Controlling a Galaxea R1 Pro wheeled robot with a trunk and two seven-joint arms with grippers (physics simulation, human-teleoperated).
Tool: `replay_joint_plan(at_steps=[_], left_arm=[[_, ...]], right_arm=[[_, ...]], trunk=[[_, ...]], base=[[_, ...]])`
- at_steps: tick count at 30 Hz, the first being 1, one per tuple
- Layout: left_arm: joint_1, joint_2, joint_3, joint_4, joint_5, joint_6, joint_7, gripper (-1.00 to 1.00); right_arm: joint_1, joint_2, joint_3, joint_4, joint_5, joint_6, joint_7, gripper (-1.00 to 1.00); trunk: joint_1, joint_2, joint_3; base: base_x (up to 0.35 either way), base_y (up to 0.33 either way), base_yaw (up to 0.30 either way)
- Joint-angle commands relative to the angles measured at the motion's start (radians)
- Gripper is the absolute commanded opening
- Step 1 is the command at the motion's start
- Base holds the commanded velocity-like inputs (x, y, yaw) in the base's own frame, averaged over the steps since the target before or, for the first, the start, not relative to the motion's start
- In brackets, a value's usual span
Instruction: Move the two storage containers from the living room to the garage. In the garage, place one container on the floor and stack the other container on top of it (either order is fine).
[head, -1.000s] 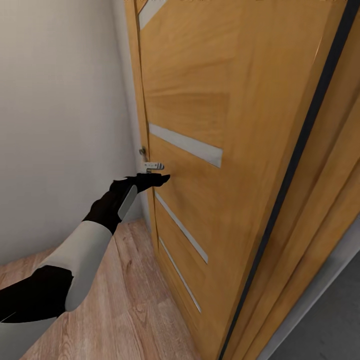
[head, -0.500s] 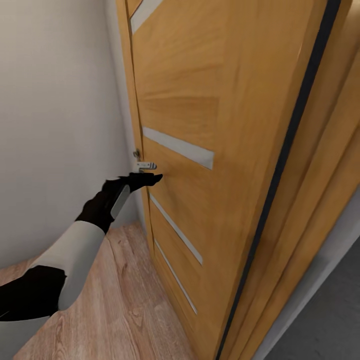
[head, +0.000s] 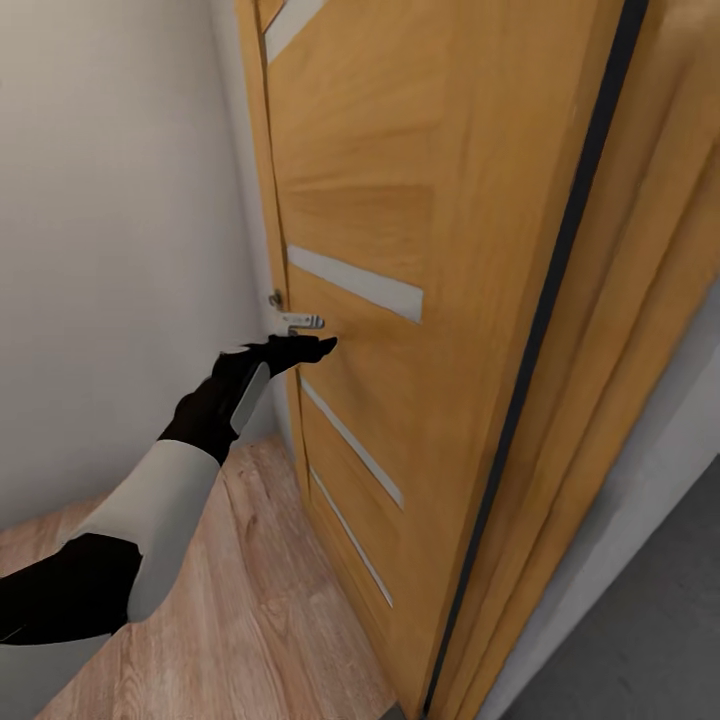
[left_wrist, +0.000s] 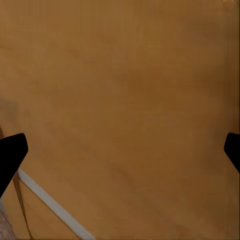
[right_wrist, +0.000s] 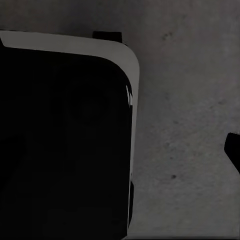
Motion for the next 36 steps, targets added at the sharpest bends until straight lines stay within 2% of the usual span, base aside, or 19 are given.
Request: replay_joint_plan(at_steps=[1,22,36], left_arm=[[0.0,-0.013,-0.002,-0.002,0.033,0.009,-0.004,1.0],[0.0,-0.013,0.001,-0.004,0.033,0.008,-0.003,1.0],[0.0,-0.012,0.001,-0.004,0.033,0.007,-0.003,1.0]], right_arm=[[0.0,0.0,0.001,0.0,0.001,0.0,0.002,1.0],[0.0,0.0,0.001,0.0,0.001,0.0,0.001,1.0],[0.0,0.0,0.001,0.0,0.001,0.0,0.0,1.0]], trunk=[[0.0,-0.001,-0.001],[0.0,-0.001,-0.002],[0.0,-0.001,-0.013]], base=[[-0.159,0.0,0.0],[-0.05,0.0,0.005],[-0.019,0.0,0.115]])
